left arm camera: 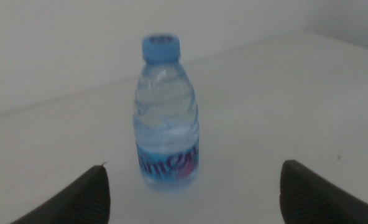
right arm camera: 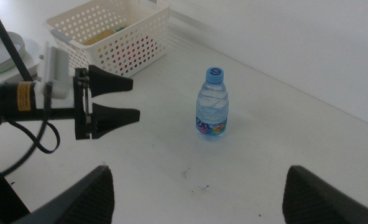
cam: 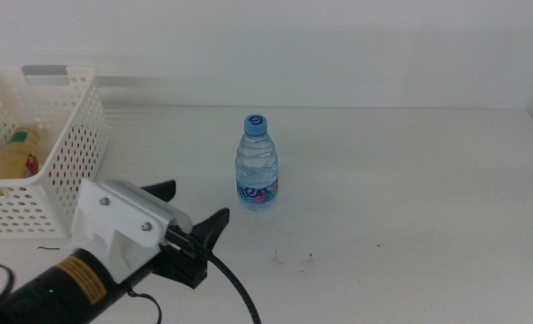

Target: Use arms to grab the bottles and put them into the dustbin to the left of the table.

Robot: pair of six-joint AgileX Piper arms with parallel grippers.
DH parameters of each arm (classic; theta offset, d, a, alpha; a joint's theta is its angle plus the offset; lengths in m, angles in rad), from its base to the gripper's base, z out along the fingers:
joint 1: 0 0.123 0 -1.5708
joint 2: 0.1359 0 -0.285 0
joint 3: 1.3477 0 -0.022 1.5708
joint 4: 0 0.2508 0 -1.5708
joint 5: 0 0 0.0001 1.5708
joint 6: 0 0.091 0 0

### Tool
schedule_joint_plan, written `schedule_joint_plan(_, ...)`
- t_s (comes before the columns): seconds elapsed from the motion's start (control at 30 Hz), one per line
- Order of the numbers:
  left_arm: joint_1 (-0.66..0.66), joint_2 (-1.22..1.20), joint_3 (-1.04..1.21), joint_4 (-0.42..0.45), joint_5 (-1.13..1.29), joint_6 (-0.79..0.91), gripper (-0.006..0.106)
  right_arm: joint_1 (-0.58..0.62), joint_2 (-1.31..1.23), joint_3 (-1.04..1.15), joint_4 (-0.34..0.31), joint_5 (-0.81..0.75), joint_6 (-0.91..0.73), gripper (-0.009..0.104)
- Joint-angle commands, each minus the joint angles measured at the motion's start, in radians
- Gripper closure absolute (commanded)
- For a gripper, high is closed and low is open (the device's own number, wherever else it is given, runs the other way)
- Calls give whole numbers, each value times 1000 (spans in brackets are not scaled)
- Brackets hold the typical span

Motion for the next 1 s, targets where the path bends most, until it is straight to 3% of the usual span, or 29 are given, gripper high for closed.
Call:
schedule_joint_plan(0.0,-1,42,6,-7,-35,-12,7,-7,-4,-4,0,-5,-8,12)
schedule_joint_plan(0.33,-1,201,4,-3,-137,-12,7,-7,-4,-4,0,-5,-8,12)
schedule_joint_plan(0.97,1,211,-15,-3,-203,-12,7,-7,-4,-4,0,-5,-8,12)
